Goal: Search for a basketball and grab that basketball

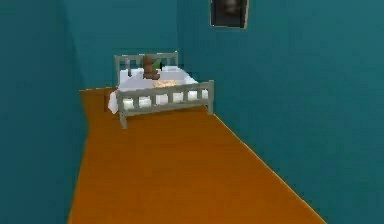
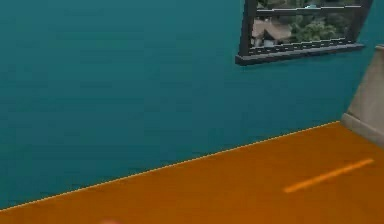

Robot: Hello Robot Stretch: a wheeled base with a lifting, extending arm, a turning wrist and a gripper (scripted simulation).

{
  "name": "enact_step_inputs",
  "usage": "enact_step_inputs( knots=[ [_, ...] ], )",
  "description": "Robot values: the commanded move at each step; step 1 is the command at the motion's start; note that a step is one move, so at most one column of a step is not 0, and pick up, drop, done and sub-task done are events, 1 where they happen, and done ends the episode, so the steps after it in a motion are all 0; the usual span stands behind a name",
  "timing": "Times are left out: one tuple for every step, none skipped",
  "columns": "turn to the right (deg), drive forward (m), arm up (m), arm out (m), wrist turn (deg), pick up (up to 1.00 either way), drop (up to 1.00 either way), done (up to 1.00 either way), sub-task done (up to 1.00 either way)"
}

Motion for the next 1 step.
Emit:
enact_step_inputs(
  knots=[
    [-30.0,0.00,0.00,0.00,0.0,0.00,0.00,0.00,0.00]
  ],
)
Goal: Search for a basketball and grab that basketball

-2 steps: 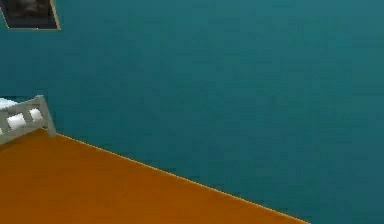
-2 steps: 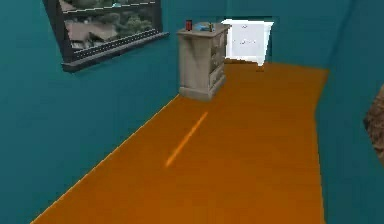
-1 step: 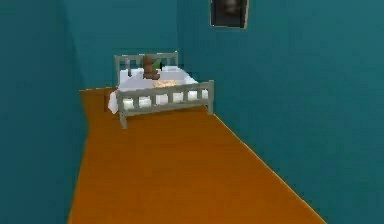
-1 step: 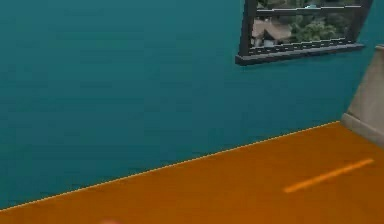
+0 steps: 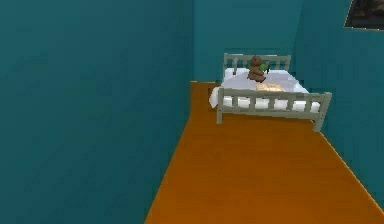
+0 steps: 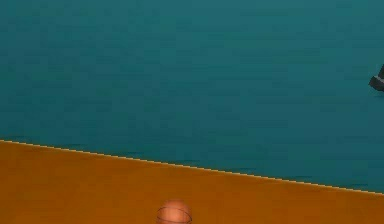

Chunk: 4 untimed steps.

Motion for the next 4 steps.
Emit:
enact_step_inputs(
  knots=[
    [0.0,0.00,0.20,0.00,0.0,0.00,0.00,0.00,0.00],
    [0.0,0.00,0.00,0.38,0.0,0.00,0.00,0.00,0.00],
    [0.0,0.00,0.00,0.00,45.0,0.00,0.00,0.00,0.00],
    [0.0,0.00,0.00,0.00,45.0,0.00,0.00,0.00,0.00]
  ],
)
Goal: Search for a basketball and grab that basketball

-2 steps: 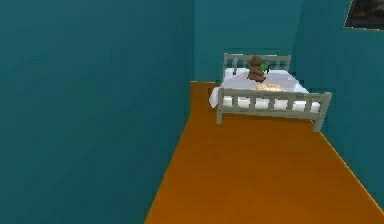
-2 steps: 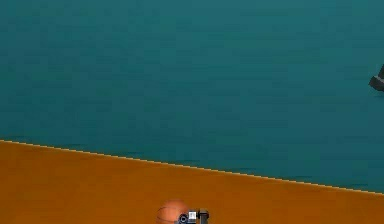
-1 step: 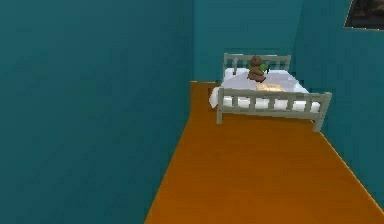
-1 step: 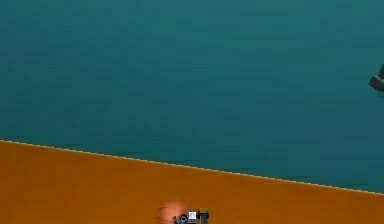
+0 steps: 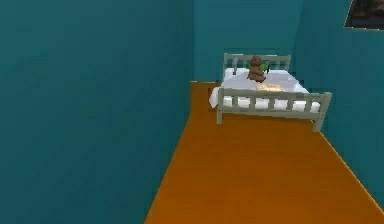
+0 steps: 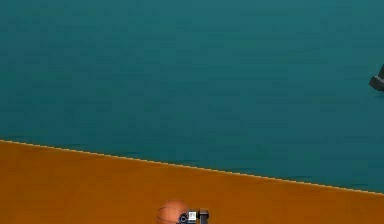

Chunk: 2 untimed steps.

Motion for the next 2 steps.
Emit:
enact_step_inputs(
  knots=[
    [0.0,0.00,0.00,0.00,45.0,0.00,0.00,0.00,0.00],
    [0.0,0.00,0.00,0.00,21.0,0.00,0.00,0.00,0.00]
  ],
)
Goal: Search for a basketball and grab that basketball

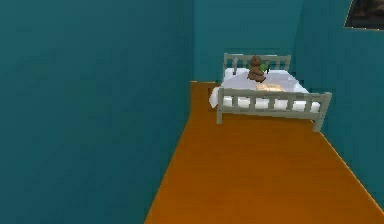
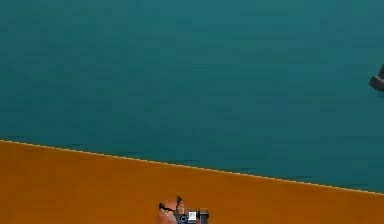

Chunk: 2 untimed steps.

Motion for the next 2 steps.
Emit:
enact_step_inputs(
  knots=[
    [0.0,0.00,-0.30,0.00,0.0,0.00,0.00,0.00,0.00],
    [0.0,0.00,0.00,0.00,0.0,1.00,0.00,0.00,0.00]
  ],
)
